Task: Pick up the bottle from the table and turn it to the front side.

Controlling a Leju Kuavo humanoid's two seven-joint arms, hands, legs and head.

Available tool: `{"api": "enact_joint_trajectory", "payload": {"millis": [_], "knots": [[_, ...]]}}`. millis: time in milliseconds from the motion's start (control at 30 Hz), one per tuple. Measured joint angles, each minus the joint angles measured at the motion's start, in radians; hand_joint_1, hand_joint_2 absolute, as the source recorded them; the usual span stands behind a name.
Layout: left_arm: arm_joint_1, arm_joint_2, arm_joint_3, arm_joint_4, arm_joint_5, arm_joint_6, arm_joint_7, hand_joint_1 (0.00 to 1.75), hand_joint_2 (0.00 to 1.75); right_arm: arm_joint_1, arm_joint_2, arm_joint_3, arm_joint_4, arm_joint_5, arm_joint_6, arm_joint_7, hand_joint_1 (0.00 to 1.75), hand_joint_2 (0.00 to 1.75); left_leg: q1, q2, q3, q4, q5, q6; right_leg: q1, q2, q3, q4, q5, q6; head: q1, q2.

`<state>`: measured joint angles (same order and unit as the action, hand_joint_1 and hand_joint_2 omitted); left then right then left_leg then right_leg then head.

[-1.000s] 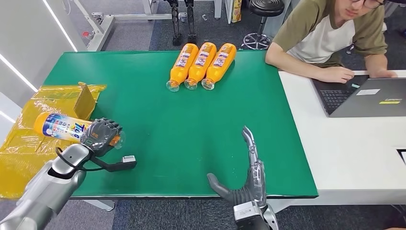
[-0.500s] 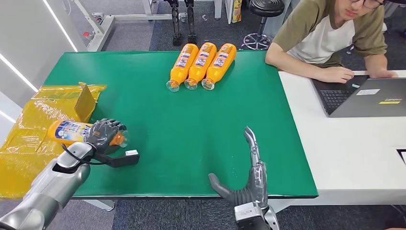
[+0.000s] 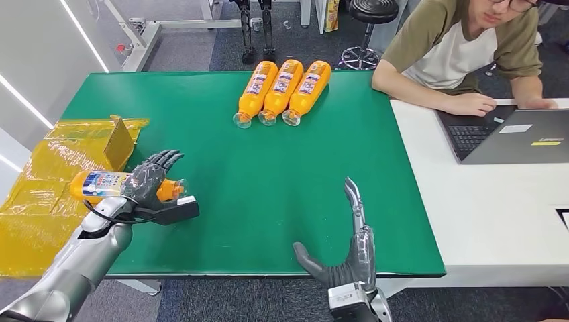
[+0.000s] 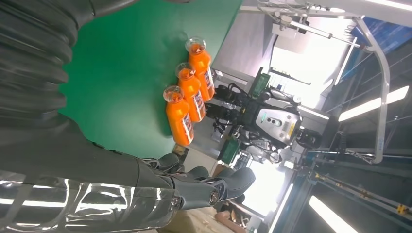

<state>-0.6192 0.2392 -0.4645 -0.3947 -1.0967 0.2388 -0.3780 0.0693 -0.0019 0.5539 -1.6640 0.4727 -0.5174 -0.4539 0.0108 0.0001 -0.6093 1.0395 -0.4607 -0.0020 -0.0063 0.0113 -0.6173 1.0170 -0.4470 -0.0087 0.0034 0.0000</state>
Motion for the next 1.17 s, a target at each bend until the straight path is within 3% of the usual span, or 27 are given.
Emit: {"api": "enact_joint_trajectory", "payload": {"millis": [100, 200, 300, 400, 467, 533, 600, 667, 900, 1167], "knots": [[0.005, -0.028, 0.068, -0.017, 0.125, -0.018, -0.074, 0.00, 1.75, 0.008, 0.000, -0.005, -0.006, 0.001, -0.009, 0.000, 0.00, 1.75, 0.000, 0.000, 0.000, 0.000, 0.000, 0.000, 0.000, 0.000, 0.000, 0.000, 0.000, 0.000, 0.000, 0.000], [0.020, -0.071, 0.163, -0.083, 0.421, -0.077, -0.215, 0.00, 1.75, 0.018, 0.000, -0.007, -0.011, 0.002, -0.027, 0.001, 0.00, 1.75, 0.000, 0.000, 0.000, 0.000, 0.000, 0.000, 0.000, 0.000, 0.000, 0.000, 0.000, 0.000, 0.000, 0.000], [0.050, -0.121, 0.234, -0.240, 0.743, -0.124, -0.292, 0.00, 1.75, 0.019, 0.000, -0.007, -0.010, -0.008, -0.041, -0.003, 0.00, 1.75, 0.000, 0.000, 0.000, 0.000, 0.000, 0.000, 0.000, 0.000, 0.000, 0.000, 0.000, 0.000, 0.000, 0.000], [0.091, -0.184, 0.249, -0.454, 1.045, -0.083, -0.295, 0.00, 1.75, 0.016, 0.001, -0.007, -0.004, -0.020, -0.048, -0.009, 0.00, 1.75, -0.001, -0.001, -0.001, 0.001, -0.001, 0.001, 0.000, -0.001, 0.001, -0.001, 0.000, 0.000, 0.000, 0.000], [0.129, -0.234, 0.237, -0.601, 1.282, -0.073, -0.246, 0.00, 1.75, 0.015, 0.001, -0.007, 0.001, -0.019, -0.049, -0.009, 0.00, 1.75, -0.001, -0.002, -0.001, 0.001, -0.001, 0.002, -0.001, -0.002, 0.001, -0.002, 0.000, 0.001, 0.000, 0.000], [0.186, -0.284, 0.208, -0.743, 1.575, -0.134, -0.172, 0.00, 1.75, 0.013, 0.003, -0.007, 0.004, -0.012, -0.049, -0.007, 0.00, 1.75, -0.001, -0.003, -0.001, 0.000, -0.002, 0.002, -0.001, -0.003, 0.002, -0.002, -0.001, 0.002, 0.000, 0.000], [0.250, -0.319, 0.166, -0.858, 1.773, -0.166, -0.150, 0.00, 1.75, 0.012, 0.004, -0.007, 0.004, 0.003, -0.046, 0.003, 0.00, 1.75, -0.001, -0.002, 0.000, 0.000, -0.002, 0.003, -0.001, -0.002, 0.003, -0.003, -0.001, 0.002, 0.000, 0.000], [0.299, -0.339, 0.127, -0.928, 1.768, -0.118, -0.174, 0.00, 1.75, 0.013, 0.004, -0.007, 0.002, 0.023, -0.044, 0.019, 0.00, 1.75, -0.001, -0.001, 0.000, 0.000, -0.003, 0.003, -0.001, -0.002, 0.002, -0.003, -0.001, 0.002, 0.000, 0.000], [0.374, -0.372, 0.030, -0.998, 1.332, 0.071, -0.242, 0.00, 1.75, 0.017, 0.004, -0.007, -0.004, 0.013, -0.041, 0.028, 0.00, 1.75, -0.001, -0.003, 0.000, 0.000, -0.003, 0.003, 0.000, -0.003, 0.003, -0.003, -0.002, 0.004, 0.000, 0.000], [0.383, -0.387, -0.036, -0.968, 1.188, 0.109, -0.238, 0.00, 1.75, 0.017, 0.000, -0.005, 0.003, -0.011, -0.056, 0.010, 0.00, 1.75, -0.001, -0.002, 0.000, 0.000, -0.003, 0.004, 0.000, -0.003, 0.003, -0.003, -0.002, 0.004, 0.000, 0.000]]}}
